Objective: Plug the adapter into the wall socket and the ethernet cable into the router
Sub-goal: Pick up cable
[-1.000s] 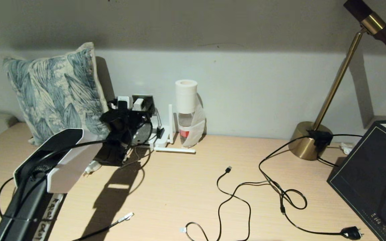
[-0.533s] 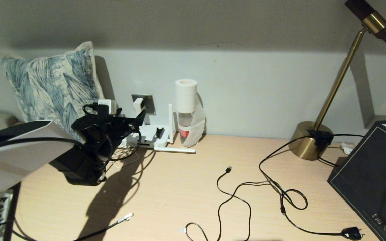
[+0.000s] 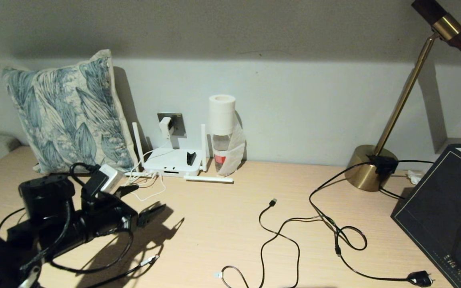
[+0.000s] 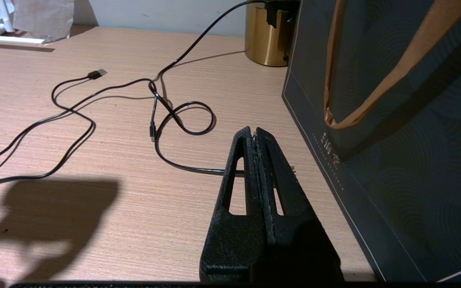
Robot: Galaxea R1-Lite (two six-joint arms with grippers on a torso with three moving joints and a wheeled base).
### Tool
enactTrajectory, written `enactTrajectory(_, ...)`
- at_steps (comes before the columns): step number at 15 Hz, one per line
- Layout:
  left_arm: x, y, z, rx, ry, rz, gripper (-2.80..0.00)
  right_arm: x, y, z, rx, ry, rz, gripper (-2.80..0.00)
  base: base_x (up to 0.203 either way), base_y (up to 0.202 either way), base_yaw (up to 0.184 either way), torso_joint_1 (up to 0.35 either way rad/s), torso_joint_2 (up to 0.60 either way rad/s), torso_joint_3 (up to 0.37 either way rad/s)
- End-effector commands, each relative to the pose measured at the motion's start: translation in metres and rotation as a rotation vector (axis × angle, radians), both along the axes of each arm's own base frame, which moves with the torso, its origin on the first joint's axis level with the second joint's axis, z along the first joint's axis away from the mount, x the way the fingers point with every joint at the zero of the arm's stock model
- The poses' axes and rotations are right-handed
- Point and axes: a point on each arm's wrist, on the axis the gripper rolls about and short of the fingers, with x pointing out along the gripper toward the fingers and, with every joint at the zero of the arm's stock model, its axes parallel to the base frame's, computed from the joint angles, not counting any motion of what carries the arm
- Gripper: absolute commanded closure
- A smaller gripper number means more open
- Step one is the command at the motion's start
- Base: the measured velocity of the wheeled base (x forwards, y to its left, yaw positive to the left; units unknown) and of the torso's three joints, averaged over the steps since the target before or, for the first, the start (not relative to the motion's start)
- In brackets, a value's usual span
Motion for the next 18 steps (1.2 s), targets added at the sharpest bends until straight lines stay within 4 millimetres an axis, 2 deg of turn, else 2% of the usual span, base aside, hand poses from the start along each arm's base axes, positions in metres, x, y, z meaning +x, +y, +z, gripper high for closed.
enactTrajectory(1,-0.023,0.008,-0.009,0.244,0.019,-0.158,-2.80,0.000,0.000,0.000,-0.001,0.000,0.000,0.00,0.000,0.000,0.000,0.000,0.00,0.000)
enactTrajectory(4,-0.040,0.006,-0.029,0.380,0.171,-0.316,-2.80,0.000,0.000,0.000,-0.001,0.000,0.001,0.00,0.000,0.000,0.000,0.000,0.00,0.000)
enactTrajectory(7,-0.034,0.005,-0.034,0.405,0.220,-0.351,-2.80,0.000,0.000,0.000,-0.001,0.000,0.001,0.00,0.000,0.000,0.000,0.000,0.00,0.000)
enactTrajectory(14,-0.020,0.009,-0.014,0.547,0.321,-0.456,-2.80,0.000,0.000,0.000,-0.001,0.000,0.001,0.00,0.000,0.000,0.000,0.000,0.00,0.000)
enactTrajectory(18,-0.014,0.010,-0.021,0.575,0.369,-0.449,-2.80,0.000,0.000,0.000,-0.001,0.000,0.001,0.00,0.000,0.000,0.000,0.000,0.00,0.000)
